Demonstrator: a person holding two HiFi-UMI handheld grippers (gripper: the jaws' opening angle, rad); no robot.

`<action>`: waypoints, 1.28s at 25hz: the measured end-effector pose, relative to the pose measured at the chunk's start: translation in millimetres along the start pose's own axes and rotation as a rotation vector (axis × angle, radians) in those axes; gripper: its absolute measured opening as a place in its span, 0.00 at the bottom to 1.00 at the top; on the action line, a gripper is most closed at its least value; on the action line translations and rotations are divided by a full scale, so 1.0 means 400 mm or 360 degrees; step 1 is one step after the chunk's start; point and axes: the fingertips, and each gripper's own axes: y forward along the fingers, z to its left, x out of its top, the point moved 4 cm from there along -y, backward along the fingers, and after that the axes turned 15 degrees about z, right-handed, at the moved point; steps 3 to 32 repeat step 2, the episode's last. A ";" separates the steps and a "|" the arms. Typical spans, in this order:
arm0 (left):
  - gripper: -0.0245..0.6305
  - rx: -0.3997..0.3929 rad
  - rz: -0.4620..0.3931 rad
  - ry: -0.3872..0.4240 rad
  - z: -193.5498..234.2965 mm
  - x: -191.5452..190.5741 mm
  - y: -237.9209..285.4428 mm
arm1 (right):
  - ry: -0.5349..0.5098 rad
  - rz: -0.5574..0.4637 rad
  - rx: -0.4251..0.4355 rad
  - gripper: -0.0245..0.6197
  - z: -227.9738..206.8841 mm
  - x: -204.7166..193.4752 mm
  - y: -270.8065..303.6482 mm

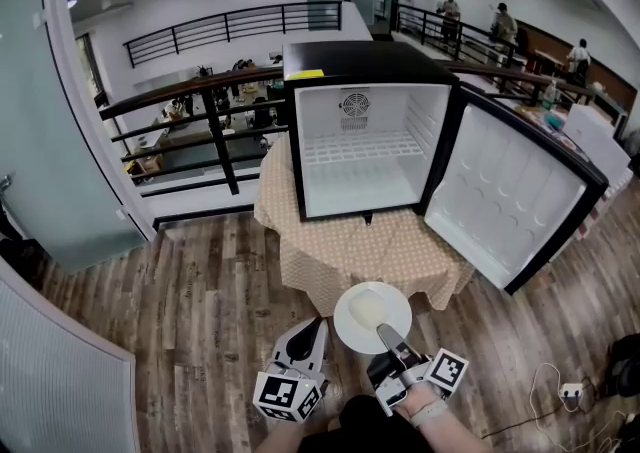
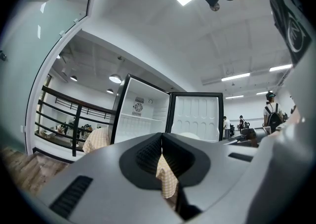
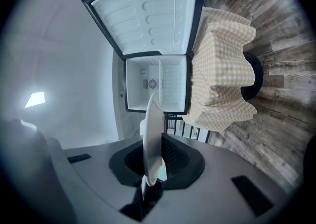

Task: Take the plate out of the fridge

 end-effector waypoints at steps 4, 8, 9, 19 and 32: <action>0.05 0.0000 -0.0006 0.0004 0.000 0.003 -0.005 | 0.0001 -0.0002 0.0001 0.12 0.002 -0.002 0.000; 0.05 0.0000 -0.0006 0.0004 0.000 0.003 -0.005 | 0.0001 -0.0002 0.0001 0.12 0.002 -0.002 0.000; 0.05 0.0000 -0.0006 0.0004 0.000 0.003 -0.005 | 0.0001 -0.0002 0.0001 0.12 0.002 -0.002 0.000; 0.05 0.0000 -0.0006 0.0004 0.000 0.003 -0.005 | 0.0001 -0.0002 0.0001 0.12 0.002 -0.002 0.000; 0.05 0.0000 -0.0006 0.0004 0.000 0.003 -0.005 | 0.0001 -0.0002 0.0001 0.12 0.002 -0.002 0.000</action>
